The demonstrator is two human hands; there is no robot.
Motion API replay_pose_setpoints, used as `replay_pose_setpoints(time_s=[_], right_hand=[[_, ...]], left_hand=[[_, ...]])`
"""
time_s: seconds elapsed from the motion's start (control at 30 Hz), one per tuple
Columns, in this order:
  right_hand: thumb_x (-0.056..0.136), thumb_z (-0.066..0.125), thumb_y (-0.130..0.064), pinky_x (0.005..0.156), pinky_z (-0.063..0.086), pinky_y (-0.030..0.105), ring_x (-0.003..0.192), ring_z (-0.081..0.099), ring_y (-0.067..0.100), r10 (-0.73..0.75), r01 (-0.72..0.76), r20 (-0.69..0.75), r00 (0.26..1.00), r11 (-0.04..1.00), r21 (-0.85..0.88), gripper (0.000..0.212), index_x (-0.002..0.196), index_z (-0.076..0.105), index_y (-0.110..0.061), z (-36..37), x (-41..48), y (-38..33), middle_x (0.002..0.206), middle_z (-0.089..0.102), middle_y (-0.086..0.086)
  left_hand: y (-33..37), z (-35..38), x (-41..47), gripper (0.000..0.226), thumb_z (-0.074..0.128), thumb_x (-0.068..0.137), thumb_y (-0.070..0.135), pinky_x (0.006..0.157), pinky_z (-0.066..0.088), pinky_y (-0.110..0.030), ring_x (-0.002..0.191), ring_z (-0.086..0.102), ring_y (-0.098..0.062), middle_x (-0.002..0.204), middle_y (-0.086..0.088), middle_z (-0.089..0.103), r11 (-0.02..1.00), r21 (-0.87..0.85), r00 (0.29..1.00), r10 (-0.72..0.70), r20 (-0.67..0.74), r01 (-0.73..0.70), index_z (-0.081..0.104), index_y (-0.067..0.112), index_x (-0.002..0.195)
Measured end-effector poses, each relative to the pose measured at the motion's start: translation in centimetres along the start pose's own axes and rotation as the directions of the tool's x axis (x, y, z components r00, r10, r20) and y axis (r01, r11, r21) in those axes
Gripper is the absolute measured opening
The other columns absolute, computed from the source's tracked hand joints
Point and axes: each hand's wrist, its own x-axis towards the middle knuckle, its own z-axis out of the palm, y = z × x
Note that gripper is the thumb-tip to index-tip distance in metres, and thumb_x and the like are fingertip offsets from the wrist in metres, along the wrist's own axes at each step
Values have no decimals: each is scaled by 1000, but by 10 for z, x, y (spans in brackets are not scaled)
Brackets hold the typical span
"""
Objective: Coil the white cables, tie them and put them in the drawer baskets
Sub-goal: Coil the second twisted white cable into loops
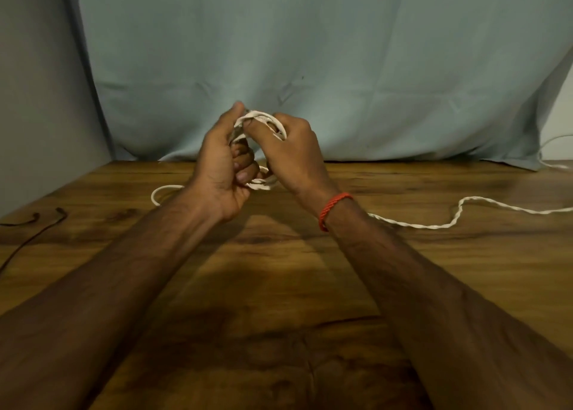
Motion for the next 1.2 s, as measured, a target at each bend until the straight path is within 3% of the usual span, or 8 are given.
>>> replay_pose_setpoints(time_s=[0.17,0.3,0.47,0.63,0.83,0.93,1.03,1.2], right_hand=[[89,51,-52,58,44,29,59,59,11,-71,71,34,997,997,0,46,76,69,-11,-6,1,4,62,64,-3],[105,36,-44,77,53,32,83,67,16,-98,99,-40,994,995,11,50,91,69,-9,-2,3,12,83,72,4],[107,43,-35,57,36,30,55,42,8,-103,102,-98,990,995,-18,50,65,51,-10,-1,1,16,53,45,-4],[105,46,-41,58,36,31,52,40,9,8,5,-144,990,996,90,49,68,59,-13,8,-2,19,45,44,-12],[106,45,-41,54,36,26,50,43,5,-93,91,-130,987,996,-18,53,71,64,-6,6,-5,11,46,44,-9],[104,45,-48,57,40,23,54,54,3,-168,158,-107,980,983,-91,48,68,65,-24,5,-7,9,51,55,-12],[99,46,-58,61,50,31,61,64,7,-248,233,-70,966,958,-167,51,75,70,-20,5,-7,9,60,65,-5],[98,54,-52,58,48,38,57,56,10,-304,286,-49,951,931,-228,49,68,60,-14,5,-8,8,56,56,-4]], left_hand=[[-9,3,1,58,59,93,51,47,27,-23,44,26,-9,46,6,28,995,-56,996,-80,-42,77,49,23,44],[-11,4,-2,64,54,93,55,52,29,-28,47,30,-14,42,5,27,992,45,991,-117,-70,120,46,21,40],[-15,2,-3,70,43,95,67,53,30,-27,41,33,-15,41,3,28,987,68,983,-136,-121,145,38,21,44],[-13,0,1,75,28,88,83,46,19,-24,41,22,-11,45,4,28,997,36,991,-59,-121,64,41,19,52],[-14,-4,6,62,33,99,69,39,21,-23,41,25,-9,47,6,43,992,112,992,68,-107,-56,60,15,85],[-14,-3,6,45,39,103,51,44,20,-27,42,26,-10,45,7,49,989,124,989,90,-114,-76,60,12,92],[-15,-4,8,40,38,102,42,46,20,-30,43,26,-11,46,5,48,986,128,986,123,-109,-109,60,13,84],[-16,-9,11,41,37,100,41,49,20,-28,44,25,-11,47,4,45,990,110,989,98,-112,-86,60,16,76]])
